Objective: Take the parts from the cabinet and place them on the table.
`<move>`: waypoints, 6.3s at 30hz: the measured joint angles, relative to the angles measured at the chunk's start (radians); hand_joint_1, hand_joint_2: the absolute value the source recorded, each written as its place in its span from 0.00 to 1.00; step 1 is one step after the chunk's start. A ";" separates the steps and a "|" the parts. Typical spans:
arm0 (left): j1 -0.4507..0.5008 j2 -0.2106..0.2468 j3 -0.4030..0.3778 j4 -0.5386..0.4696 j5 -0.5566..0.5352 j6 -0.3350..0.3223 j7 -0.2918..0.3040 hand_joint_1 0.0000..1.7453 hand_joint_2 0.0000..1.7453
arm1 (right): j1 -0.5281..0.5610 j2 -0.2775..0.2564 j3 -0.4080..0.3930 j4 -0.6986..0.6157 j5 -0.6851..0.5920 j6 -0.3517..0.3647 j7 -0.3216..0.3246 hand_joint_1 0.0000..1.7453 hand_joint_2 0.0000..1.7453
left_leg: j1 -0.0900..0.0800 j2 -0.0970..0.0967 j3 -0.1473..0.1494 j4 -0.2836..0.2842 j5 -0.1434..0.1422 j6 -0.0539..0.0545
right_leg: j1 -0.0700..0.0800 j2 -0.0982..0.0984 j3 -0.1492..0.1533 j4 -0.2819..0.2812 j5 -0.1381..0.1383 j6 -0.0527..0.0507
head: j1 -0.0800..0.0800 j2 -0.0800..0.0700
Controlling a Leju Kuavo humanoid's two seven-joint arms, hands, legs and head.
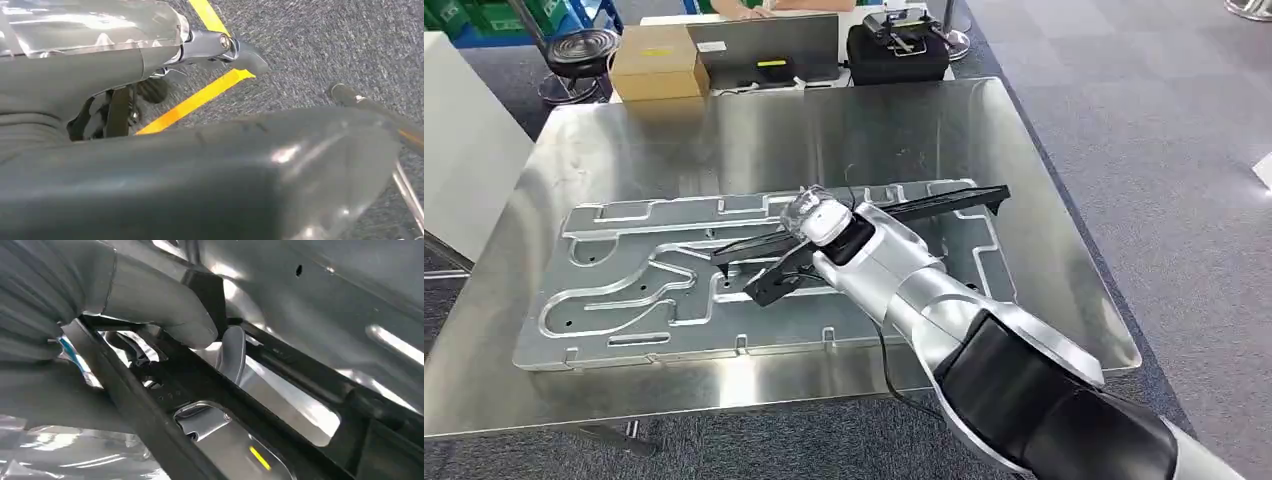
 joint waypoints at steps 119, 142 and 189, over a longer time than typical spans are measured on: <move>0.029 -0.007 -0.001 0.006 0.000 -0.010 -0.043 0.00 0.00 | 1.301 -0.377 -1.095 -1.835 -0.869 -0.858 -0.737 0.00 0.00 | -0.009 -0.001 -0.003 0.162 -0.194 0.017 | -0.002 -0.012 -0.009 -0.008 0.015 0.004 | 0.000 0.000; 0.044 -0.002 0.003 0.005 0.000 -0.016 -0.042 0.00 0.00 | 1.302 -0.195 -1.733 -0.964 -0.672 -0.627 -0.733 0.00 0.00 | -0.019 0.014 0.074 -0.148 0.051 0.044 | 0.000 -0.008 0.150 -0.039 -0.099 0.043 | 0.000 0.000; 0.022 -0.015 0.003 0.006 -0.002 -0.022 -0.050 0.00 0.00 | 1.132 -0.285 -1.851 0.105 -0.220 -0.473 -0.171 0.00 0.00 | -0.027 0.014 0.256 -0.186 -0.098 0.057 | 0.003 -0.018 -0.008 -0.015 0.042 0.039 | 0.000 0.000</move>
